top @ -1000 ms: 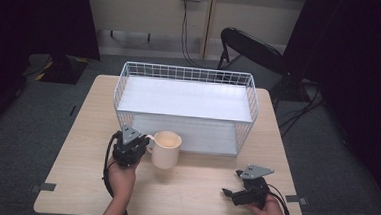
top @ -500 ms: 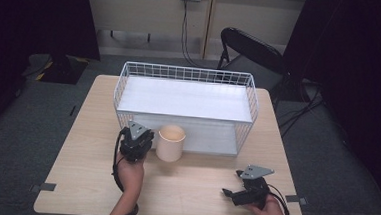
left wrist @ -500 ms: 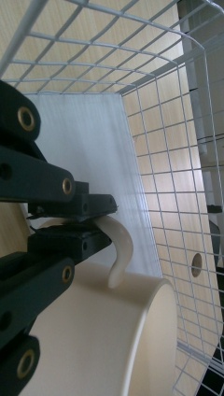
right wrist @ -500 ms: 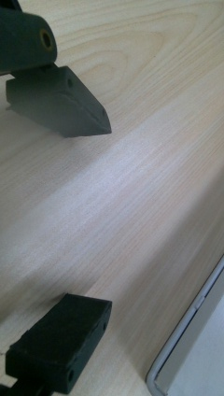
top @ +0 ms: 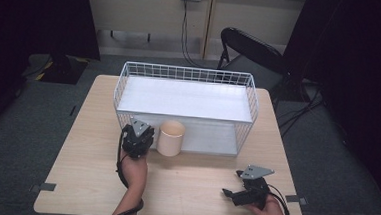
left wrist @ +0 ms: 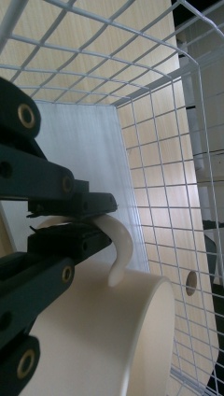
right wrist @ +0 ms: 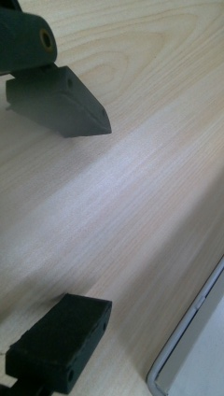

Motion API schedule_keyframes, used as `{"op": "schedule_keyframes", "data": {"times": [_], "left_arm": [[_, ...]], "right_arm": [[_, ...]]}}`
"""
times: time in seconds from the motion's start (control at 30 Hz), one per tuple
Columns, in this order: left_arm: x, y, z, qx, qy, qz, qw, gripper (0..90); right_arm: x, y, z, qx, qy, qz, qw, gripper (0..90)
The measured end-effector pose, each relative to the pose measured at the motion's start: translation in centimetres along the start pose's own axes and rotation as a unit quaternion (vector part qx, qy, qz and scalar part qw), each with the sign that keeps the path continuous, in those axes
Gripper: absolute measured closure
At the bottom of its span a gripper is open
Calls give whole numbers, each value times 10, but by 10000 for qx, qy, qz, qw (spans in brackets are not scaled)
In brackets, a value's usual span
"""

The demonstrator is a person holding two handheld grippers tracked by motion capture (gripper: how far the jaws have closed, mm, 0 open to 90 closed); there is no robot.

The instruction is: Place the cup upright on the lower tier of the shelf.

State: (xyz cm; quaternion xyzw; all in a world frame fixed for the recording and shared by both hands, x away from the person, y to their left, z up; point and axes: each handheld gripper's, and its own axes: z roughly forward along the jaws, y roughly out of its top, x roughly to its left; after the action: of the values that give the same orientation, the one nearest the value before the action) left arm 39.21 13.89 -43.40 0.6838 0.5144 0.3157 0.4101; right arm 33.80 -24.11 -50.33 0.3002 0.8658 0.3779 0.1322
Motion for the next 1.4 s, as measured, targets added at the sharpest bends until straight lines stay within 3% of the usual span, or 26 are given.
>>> {"op": "schedule_keyframes", "data": {"times": [0.27,0.37,0.8,1.17,1.3,1.4], "left_arm": [[2,-3,0,28,54,0,10000,821],[4,-7,0,31,35,-97,9999,816],[4,-7,0,-78,149,-62,9998,832],[-3,-5,12,-124,234,-80,9996,823],[-3,-7,15,-136,171,-255,9994,826],[-2,-9,13,-75,110,-214,9997,820]], "right_arm": [[0,0,0,-1,0,0,10000,126],[0,0,0,-1,0,-1,10000,126],[0,0,0,-4,-1,0,10000,126],[0,-1,-1,9,-4,1,10000,126],[1,-1,-1,11,-2,3,10000,126],[1,-1,-1,11,-4,6,10000,126]]}}
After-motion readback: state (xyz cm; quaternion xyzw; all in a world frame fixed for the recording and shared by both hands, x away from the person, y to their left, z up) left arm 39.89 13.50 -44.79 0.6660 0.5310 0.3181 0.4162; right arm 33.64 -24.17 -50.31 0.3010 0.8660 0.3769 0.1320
